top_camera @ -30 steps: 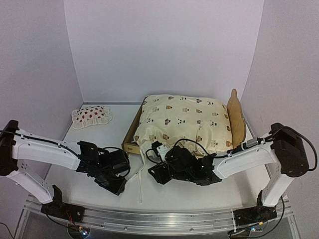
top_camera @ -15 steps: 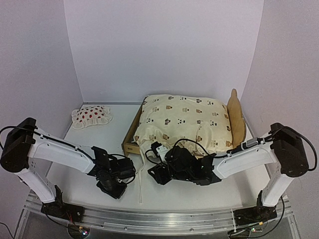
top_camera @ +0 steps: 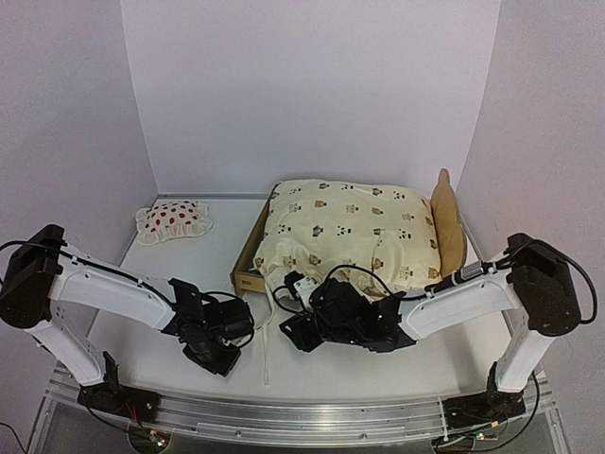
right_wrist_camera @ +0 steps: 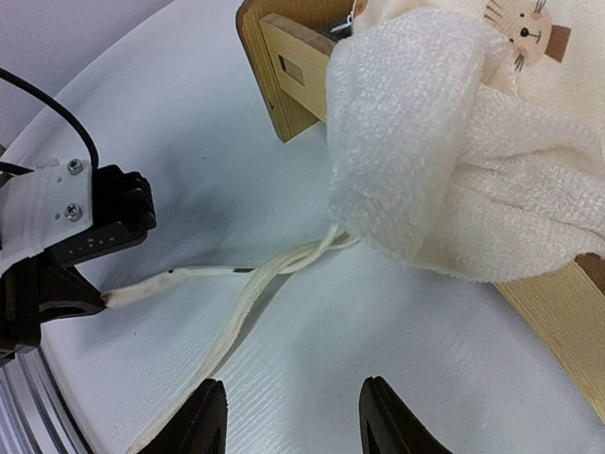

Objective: Set up the pet bed

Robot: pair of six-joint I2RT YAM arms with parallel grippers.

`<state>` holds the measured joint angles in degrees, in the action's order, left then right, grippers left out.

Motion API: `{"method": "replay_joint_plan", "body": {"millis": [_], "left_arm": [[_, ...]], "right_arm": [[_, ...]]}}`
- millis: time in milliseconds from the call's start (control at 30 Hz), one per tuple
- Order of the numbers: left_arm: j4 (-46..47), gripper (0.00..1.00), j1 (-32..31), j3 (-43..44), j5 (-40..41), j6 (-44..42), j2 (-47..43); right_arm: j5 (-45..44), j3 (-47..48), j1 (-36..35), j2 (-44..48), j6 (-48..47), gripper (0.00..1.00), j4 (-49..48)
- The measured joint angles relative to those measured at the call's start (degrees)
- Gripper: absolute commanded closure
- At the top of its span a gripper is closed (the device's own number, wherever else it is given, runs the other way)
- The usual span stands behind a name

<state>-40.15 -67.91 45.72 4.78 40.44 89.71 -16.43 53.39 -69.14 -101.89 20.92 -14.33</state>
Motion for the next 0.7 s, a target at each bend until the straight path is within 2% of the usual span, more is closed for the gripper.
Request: {"method": "replay_joint_plan", "body": {"millis": [167,267,467,700], "left_arm": [[3.35,1.00,0.10,-2.26,0.04,0.07,-4.03],[3.73,1.00,0.10,-2.32,0.06,0.07,-4.46],[6.31,1.00,0.10,-4.09,-0.04,0.16,-5.83],[7.65,1.00,0.10,-5.43,-0.11,0.14,-7.32]], "right_arm": [[-0.44,6.70,0.00,-4.89,-0.80,0.51,0.46],[-0.60,7.18,0.00,-5.26,-0.91,0.50,0.42],[-7.92,13.89,0.00,-12.31,-0.55,0.50,0.20],[-14.03,15.81,0.00,-17.12,-0.26,0.50,-0.50]]}}
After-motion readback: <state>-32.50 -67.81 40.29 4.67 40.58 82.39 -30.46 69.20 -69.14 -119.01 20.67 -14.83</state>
